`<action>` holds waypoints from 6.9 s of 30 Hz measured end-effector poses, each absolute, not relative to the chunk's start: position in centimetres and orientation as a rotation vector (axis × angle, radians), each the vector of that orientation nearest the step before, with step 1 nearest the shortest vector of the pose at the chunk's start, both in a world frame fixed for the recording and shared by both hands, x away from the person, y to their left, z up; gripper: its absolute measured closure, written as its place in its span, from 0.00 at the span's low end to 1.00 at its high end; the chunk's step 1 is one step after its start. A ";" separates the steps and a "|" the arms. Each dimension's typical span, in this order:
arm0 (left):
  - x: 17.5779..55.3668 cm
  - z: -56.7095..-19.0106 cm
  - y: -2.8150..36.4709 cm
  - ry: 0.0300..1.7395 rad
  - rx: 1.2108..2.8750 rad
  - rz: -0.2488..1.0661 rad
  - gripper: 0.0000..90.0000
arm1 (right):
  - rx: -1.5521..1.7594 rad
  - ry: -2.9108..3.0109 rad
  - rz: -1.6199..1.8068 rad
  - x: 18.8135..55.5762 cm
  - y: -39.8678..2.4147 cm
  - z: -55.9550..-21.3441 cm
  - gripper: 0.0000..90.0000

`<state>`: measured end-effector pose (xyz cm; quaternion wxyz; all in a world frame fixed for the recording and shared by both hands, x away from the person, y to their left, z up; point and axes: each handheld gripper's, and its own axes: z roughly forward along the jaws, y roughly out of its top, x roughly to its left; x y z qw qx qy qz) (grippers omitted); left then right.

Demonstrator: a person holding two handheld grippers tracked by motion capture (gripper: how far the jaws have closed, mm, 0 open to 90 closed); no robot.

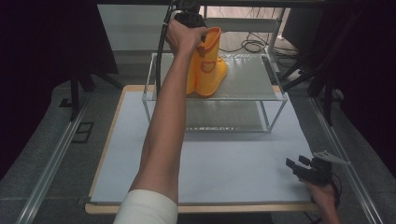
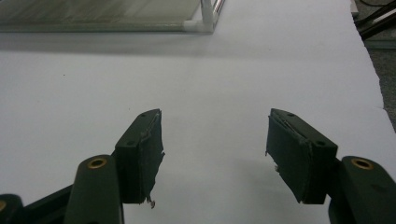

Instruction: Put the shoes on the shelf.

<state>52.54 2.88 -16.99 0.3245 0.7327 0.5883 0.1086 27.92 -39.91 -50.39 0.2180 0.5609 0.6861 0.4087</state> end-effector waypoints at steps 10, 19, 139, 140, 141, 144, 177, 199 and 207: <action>52.7 -17.1 3.6 1.504 1.889 0.297 0.72 | 1.540 1.919 1.119 27.9 -39.5 -50.6 0.40; 51.2 -14.7 3.5 1.393 1.863 0.325 0.49 | 1.537 1.921 1.117 27.9 -39.4 -50.6 0.40; 46.1 -30.5 11.0 1.310 2.004 0.157 1.00 | 1.512 1.962 1.087 28.0 -38.2 -50.9 0.40; 46.2 -30.6 11.0 1.311 2.006 0.162 1.00 | 1.512 1.962 1.087 28.0 -38.2 -50.9 0.40; 46.2 -30.6 11.0 1.314 2.009 0.166 1.00 | 1.512 1.962 1.087 28.0 -38.2 -50.9 0.40; 46.2 -30.7 11.1 1.321 1.991 0.155 1.00 | 1.517 1.956 1.090 28.0 -38.3 -50.9 0.40; 46.3 -30.4 7.2 1.254 1.999 0.109 0.95 | 1.513 1.962 1.098 28.0 -38.3 -50.8 0.40; 42.7 -29.9 11.5 1.120 1.996 0.128 0.68 | 1.509 1.964 1.081 28.0 -38.3 -51.0 0.40; 40.6 -30.2 12.3 1.061 1.997 0.107 0.66 | 1.510 1.959 1.076 28.0 -38.4 -51.0 0.40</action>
